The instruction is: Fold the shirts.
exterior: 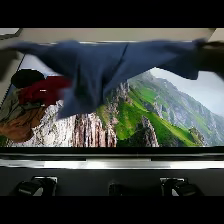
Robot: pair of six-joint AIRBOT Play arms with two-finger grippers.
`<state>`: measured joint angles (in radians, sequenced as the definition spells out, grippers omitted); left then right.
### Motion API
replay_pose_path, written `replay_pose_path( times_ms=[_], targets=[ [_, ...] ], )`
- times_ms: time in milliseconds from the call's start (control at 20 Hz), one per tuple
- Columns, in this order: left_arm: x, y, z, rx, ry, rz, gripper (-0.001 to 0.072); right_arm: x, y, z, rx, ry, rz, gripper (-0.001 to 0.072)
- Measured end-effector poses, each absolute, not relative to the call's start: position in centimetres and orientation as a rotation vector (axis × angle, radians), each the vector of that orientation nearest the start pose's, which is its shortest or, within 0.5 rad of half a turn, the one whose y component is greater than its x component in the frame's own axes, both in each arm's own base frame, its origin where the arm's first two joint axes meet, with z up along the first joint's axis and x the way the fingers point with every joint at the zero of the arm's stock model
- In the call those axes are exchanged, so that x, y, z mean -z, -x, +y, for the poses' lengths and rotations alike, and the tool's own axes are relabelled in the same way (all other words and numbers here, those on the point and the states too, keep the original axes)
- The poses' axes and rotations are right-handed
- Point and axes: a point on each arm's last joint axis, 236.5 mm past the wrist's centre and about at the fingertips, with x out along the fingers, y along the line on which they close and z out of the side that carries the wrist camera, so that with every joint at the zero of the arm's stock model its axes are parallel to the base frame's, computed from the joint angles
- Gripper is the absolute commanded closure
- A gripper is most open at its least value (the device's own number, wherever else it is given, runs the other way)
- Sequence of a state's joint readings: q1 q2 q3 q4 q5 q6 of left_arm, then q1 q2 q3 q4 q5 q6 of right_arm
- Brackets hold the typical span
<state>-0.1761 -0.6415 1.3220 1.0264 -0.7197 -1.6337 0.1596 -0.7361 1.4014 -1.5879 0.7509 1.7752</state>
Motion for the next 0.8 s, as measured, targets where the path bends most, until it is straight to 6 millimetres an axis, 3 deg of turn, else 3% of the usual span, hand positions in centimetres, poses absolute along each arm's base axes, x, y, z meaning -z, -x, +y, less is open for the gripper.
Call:
replay_pose_path(
  times_ms=[50, 150, 250, 350, 450, 500, 600, 800],
  targets=[
    [-44.2, -27.8, -12.9, 0.527, 0.478, 0.036, 0.0681, -42.6, -32.7, 5.3, -0.158, -0.214, 0.025, 0.0674],
    [-47.1, -26.0, -12.3, 0.532, 0.474, -0.045, 0.068, -45.3, -30.4, 5.2, -0.181, -0.25, -0.055, 0.0674],
    [-48.5, -25.2, -11.7, 0.522, 0.458, -0.089, 0.068, -46.0, -29.1, 5.2, -0.19, -0.266, -0.071, 0.0673],
    [-48.6, -25.4, -11.4, 0.505, 0.438, -0.092, 0.0679, -44.7, -28.7, 5.2, -0.186, -0.266, -0.009, 0.0673],
    [-46.7, -26.8, -11.6, 0.486, 0.404, -0.018, 0.0679, -40.9, -29.2, 5.3, -0.168, -0.254, 0.148, 0.0674],
    [-44.6, -28.0, -12.0, 0.476, 0.385, 0.057, 0.0679, -37.9, -29.4, 5.4, -0.152, -0.241, 0.268, 0.0674],
    [-39.0, -30.6, -12.8, 0.457, 0.354, 0.243, 0.0679, -31.6, -29.4, 5.4, -0.12, -0.215, 0.521, 0.0674],
    [-26.9, -35.2, -14.3, 0.43, 0.299, 0.561, 0.0679, -18.9, -27.2, 5.2, -0.069, -0.15, 0.983, 0.0673]
  ],
)
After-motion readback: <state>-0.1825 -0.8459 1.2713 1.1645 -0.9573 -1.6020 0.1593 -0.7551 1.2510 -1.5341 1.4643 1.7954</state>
